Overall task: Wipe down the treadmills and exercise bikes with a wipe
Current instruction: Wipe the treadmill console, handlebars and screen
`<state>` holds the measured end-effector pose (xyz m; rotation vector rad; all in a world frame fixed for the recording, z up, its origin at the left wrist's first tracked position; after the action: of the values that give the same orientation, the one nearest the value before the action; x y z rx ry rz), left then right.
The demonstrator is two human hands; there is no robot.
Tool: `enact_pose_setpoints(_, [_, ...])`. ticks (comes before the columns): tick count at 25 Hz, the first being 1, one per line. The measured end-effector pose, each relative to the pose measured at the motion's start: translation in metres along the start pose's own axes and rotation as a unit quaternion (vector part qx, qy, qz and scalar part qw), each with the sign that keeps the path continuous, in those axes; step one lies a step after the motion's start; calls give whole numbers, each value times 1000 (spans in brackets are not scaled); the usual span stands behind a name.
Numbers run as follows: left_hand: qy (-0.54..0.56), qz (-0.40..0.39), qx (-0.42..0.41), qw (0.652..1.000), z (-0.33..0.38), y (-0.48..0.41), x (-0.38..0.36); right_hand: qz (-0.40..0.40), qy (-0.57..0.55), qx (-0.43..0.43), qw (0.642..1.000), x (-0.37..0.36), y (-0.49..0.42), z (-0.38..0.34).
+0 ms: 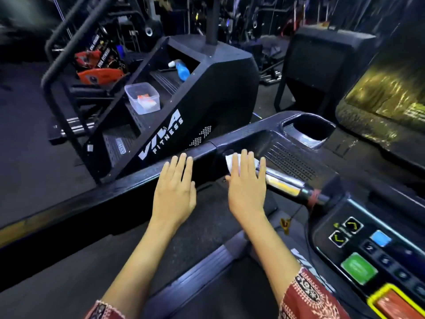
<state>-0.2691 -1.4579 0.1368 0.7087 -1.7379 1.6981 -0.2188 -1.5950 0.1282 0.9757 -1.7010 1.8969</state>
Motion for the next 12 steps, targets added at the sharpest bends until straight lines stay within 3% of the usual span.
enact_pose_setpoints(2, [18,-57,-4,998,2,-7,-3,-47,60,-3,997,-4,-3,1])
enact_pose_setpoints(6, [43,-114,-45,991,10,-26,-15,-129,43,44,990,-19,-18,-27])
enact_pose_setpoints(9, [58,-138,-74,986,17,-40,-21,-117,79,81,987,-12,-9,-11])
enact_pose_setpoints(12, [67,-148,-117,980,23,-45,-27,-113,158,55,979,1,8,15])
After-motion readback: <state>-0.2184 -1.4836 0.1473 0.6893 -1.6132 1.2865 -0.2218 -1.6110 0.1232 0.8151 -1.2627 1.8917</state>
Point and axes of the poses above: each hand's wrist, its own y-axis away from the middle knuckle, its own x-axis out of the back of the hand, z = x × y, the point moved 9 cm from there along -y, towards the middle knuckle, and after that the axes turned 5 degrees about z, right-handed, at the moved point
